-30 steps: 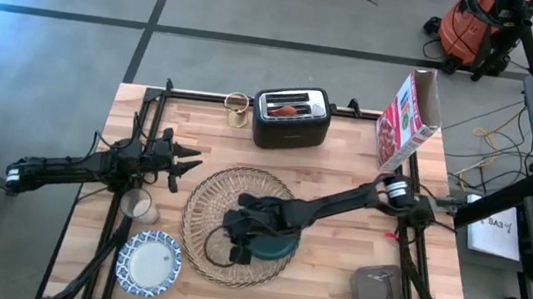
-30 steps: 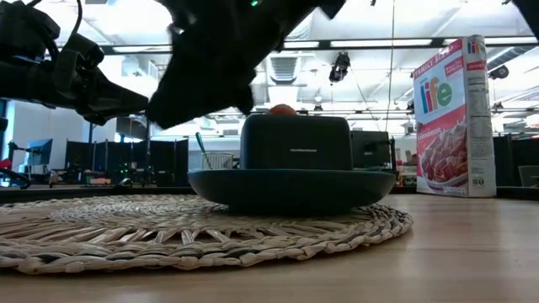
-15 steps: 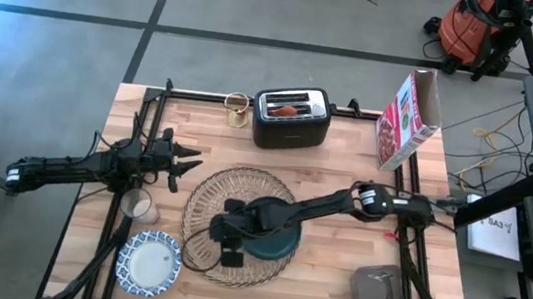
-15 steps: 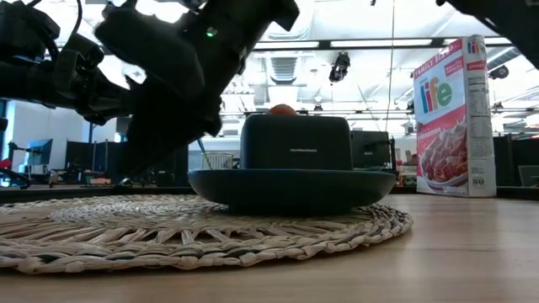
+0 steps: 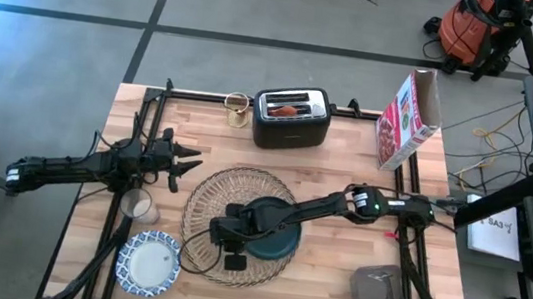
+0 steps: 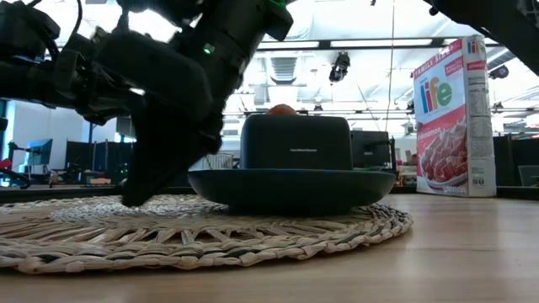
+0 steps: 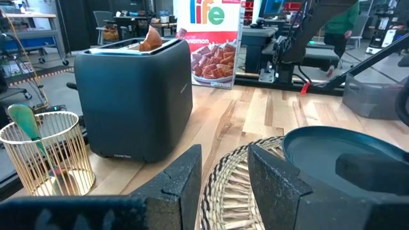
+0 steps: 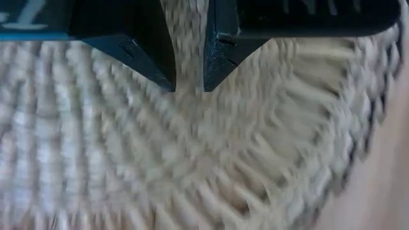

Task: Arrange a breakfast setting
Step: Adjust the brown place mat

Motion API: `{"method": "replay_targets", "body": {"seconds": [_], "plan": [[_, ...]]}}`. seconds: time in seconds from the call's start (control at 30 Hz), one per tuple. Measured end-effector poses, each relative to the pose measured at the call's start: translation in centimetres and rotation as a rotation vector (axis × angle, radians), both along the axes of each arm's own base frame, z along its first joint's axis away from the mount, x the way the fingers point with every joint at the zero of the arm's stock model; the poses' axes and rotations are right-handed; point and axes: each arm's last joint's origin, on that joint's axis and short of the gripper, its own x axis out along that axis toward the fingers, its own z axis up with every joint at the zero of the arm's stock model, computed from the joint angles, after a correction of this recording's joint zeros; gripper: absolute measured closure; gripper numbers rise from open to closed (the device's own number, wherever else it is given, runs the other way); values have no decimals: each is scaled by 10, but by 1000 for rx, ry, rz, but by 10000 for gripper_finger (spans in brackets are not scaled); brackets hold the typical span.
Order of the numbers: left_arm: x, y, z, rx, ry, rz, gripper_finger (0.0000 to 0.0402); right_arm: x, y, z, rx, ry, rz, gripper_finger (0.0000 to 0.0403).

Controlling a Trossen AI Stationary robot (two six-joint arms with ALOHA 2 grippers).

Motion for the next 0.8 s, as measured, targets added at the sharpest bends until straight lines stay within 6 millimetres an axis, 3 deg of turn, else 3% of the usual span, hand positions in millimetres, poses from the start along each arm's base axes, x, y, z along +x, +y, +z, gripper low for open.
{"method": "replay_targets", "body": {"seconds": [0.8], "plan": [[0, 0, 0, -1, 5, 0, 290, -29, -8, -13, -71, 318, -13, 335]]}}
